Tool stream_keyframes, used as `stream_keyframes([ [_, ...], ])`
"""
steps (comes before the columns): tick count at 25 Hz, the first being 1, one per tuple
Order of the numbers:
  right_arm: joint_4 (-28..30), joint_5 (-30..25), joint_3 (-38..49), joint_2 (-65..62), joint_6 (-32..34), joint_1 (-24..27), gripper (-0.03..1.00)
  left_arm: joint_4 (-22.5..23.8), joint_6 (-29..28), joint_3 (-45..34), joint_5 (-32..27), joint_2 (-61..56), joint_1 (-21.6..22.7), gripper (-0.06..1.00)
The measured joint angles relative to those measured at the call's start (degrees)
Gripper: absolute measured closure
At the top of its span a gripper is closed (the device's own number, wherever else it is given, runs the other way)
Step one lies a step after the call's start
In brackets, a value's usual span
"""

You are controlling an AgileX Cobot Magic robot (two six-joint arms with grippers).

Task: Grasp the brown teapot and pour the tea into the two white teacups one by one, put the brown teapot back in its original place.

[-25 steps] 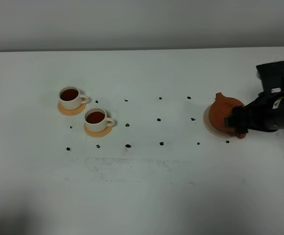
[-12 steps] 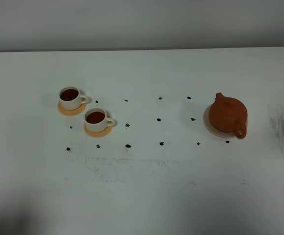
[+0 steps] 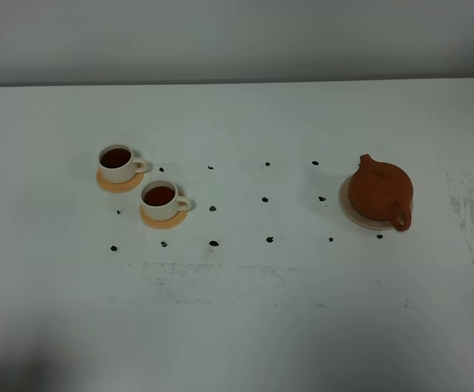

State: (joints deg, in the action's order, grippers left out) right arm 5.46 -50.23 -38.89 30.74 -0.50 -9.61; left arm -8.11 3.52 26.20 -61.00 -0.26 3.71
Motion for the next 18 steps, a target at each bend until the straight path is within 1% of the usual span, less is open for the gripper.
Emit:
stream_keyframes([
  [2,-0.99,-1.84,1.25,-4.48,0.00,0.00,0.85,0.00,0.00,0.00,0.00,0.00,0.00,0.27],
  [4,-1.87,-2.16,2.78,-8.25,0.00,0.54,0.85,0.00,0.00,0.00,0.00,0.00,0.00,0.27],
  [8,-2.39,-4.08,6.47,-14.89,0.00,4.30,0.85,0.00,0.00,0.00,0.00,0.00,0.00,0.27],
  [13,-5.46,-9.96,7.79,-19.99,0.00,8.58,0.85,0.00,0.00,0.00,0.00,0.00,0.00,0.27],
  [16,-7.12,-13.89,7.79,-22.01,0.00,10.04,0.85,0.00,0.00,0.00,0.00,0.00,0.00,0.27],
  [18,-7.14,-14.56,8.26,-22.93,0.00,10.19,0.85,0.00,0.00,0.00,0.00,0.00,0.00,0.27],
])
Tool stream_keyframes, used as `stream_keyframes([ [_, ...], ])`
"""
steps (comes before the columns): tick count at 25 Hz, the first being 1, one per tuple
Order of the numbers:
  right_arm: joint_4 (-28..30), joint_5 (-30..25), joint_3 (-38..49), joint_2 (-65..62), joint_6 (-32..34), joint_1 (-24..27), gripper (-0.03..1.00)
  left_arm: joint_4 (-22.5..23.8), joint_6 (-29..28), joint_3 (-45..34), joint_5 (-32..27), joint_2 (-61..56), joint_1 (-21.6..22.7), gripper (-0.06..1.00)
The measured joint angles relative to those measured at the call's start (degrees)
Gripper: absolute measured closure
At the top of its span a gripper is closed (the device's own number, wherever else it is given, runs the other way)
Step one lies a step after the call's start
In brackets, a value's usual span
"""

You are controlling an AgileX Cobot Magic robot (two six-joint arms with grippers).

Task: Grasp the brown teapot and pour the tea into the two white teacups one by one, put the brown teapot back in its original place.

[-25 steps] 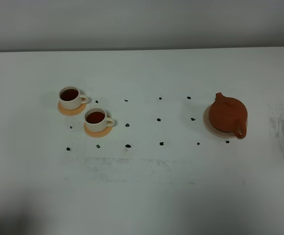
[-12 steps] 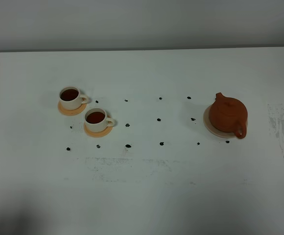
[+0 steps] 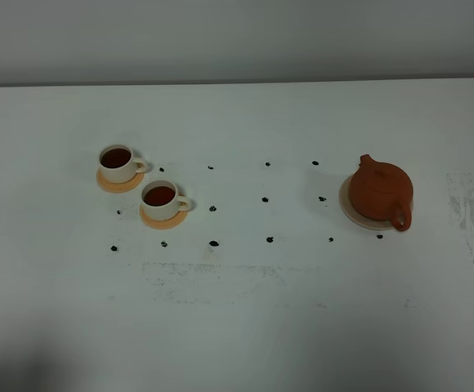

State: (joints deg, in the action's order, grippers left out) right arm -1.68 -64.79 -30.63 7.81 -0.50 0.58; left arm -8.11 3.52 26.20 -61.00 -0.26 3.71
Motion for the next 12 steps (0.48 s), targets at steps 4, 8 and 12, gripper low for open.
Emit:
stream_keyframes([
  [4,0.29,0.81,1.01,-2.35,0.00,0.02,0.85,0.00,0.00,0.00,0.00,0.00,0.00,0.27],
  [8,0.29,0.88,1.01,-3.01,0.00,0.02,0.85,0.00,0.00,0.00,0.00,0.00,0.00,0.27],
  [12,0.29,0.88,1.01,-3.01,0.00,0.02,0.85,0.00,-0.12,0.00,0.00,0.00,0.00,0.27],
])
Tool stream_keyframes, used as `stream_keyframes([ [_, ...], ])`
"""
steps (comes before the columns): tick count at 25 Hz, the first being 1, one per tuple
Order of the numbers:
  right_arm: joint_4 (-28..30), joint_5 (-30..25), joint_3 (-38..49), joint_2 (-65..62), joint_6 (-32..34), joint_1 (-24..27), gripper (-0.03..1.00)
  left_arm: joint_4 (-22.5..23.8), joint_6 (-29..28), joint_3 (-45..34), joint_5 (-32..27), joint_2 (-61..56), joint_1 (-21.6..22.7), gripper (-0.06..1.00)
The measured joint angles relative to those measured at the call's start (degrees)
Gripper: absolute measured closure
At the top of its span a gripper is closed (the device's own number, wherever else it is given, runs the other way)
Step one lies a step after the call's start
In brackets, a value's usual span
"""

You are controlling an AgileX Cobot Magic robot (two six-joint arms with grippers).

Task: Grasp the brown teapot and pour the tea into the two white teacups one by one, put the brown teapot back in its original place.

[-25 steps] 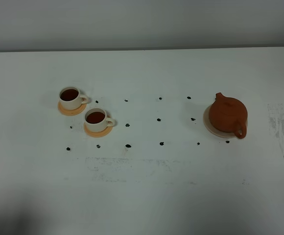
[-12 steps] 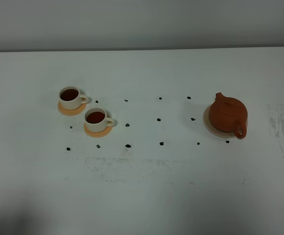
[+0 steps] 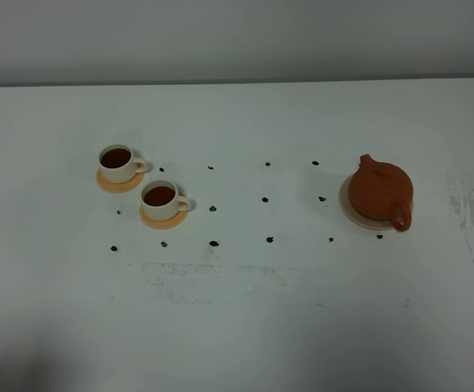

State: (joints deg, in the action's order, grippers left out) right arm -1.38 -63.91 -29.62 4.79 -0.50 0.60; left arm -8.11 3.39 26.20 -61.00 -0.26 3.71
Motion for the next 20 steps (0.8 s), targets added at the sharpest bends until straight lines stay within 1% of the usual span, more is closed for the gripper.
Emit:
stream_keyframes([
  [9,-0.05,0.05,0.00,-0.24,0.00,0.00,0.85,0.00,0.05,0.00,0.00,0.00,0.00,0.27],
  [14,-0.09,0.05,0.00,-3.34,0.00,0.00,0.85,0.00,0.05,0.00,0.00,0.00,-0.09,0.27],
  [20,-0.21,0.17,0.00,-5.18,0.00,1.31,0.85,-0.25,0.05,0.00,0.00,0.00,-2.74,0.27],
])
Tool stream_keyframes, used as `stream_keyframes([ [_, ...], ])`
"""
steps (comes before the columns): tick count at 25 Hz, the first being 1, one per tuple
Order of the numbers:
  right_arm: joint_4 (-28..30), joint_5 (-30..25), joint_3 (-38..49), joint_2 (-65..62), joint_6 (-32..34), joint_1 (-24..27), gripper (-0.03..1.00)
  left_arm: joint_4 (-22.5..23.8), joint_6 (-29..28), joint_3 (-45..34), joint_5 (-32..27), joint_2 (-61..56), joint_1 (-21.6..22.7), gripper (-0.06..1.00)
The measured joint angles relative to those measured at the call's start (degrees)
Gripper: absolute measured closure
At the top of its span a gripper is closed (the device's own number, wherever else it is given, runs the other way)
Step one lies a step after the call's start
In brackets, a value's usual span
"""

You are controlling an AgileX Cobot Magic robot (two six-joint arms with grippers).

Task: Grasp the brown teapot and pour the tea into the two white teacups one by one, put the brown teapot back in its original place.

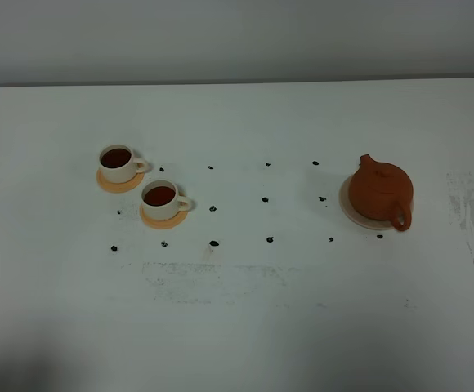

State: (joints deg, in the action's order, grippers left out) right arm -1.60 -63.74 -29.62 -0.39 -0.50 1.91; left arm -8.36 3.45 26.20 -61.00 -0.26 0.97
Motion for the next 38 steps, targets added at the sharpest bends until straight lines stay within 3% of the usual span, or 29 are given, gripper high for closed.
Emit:
stream_keyframes([
  [5,-0.05,0.00,0.00,-0.02,0.00,2.11,0.85,0.00,0.00,0.00,0.00,0.00,-0.18,0.27],
  [38,-0.16,0.00,0.00,-0.02,0.00,2.11,0.85,-0.15,0.06,0.00,0.00,0.00,-0.24,0.27],
])
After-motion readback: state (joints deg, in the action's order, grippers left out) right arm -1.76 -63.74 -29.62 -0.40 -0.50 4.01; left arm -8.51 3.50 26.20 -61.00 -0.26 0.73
